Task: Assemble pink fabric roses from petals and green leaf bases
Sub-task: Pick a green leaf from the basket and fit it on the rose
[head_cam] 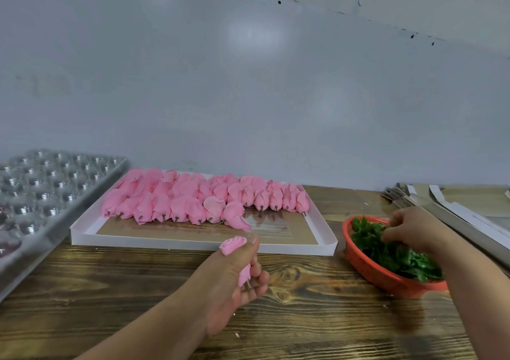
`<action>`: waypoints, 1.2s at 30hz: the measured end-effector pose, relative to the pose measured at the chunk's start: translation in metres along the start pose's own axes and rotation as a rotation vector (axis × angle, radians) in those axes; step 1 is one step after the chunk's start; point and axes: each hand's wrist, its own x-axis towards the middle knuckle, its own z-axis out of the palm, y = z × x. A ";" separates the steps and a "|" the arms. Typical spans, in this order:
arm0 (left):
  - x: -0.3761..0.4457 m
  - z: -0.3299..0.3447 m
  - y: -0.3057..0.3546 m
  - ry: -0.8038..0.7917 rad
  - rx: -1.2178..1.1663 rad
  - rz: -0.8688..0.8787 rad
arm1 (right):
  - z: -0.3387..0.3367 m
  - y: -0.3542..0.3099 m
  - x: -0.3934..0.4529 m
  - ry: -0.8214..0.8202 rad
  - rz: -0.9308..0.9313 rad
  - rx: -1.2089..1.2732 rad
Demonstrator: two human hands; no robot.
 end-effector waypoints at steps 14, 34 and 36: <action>0.006 -0.005 0.005 0.048 -0.108 0.107 | 0.041 -0.084 -0.088 -0.155 -0.421 0.581; 0.005 -0.005 0.002 0.071 0.220 0.440 | 0.136 -0.108 -0.145 -0.453 -0.407 1.072; 0.002 -0.003 0.001 0.064 0.277 0.439 | 0.135 -0.108 -0.146 -0.505 -0.370 1.164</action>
